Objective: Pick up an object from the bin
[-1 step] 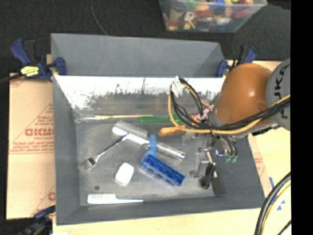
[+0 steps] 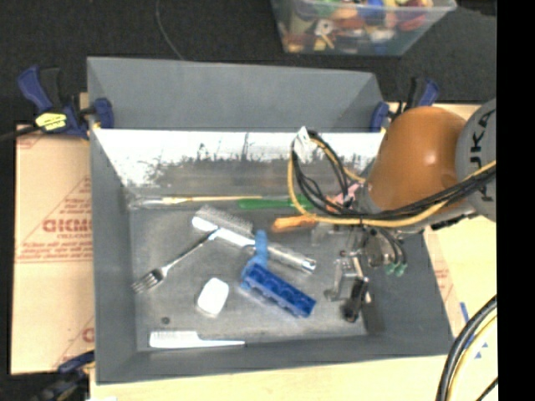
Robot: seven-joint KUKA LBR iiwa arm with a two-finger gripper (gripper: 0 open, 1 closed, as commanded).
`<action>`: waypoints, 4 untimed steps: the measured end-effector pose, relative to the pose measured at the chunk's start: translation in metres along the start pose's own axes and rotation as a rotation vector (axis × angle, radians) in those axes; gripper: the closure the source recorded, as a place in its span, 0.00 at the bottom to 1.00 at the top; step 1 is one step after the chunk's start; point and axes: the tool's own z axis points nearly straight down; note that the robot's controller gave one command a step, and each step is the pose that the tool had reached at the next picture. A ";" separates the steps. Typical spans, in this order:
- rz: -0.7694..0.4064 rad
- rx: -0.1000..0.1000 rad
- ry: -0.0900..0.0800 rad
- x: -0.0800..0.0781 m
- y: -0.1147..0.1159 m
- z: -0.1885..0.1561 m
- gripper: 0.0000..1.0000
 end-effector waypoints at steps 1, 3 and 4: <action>0.167 -0.001 0.001 0.008 0.032 0.121 0.00; 0.256 -0.001 0.009 0.021 0.092 0.091 0.00; 0.180 0.002 -0.013 0.025 0.063 0.120 0.00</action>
Offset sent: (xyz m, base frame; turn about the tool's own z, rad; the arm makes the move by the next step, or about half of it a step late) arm -0.0081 0.0459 -0.0589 0.0492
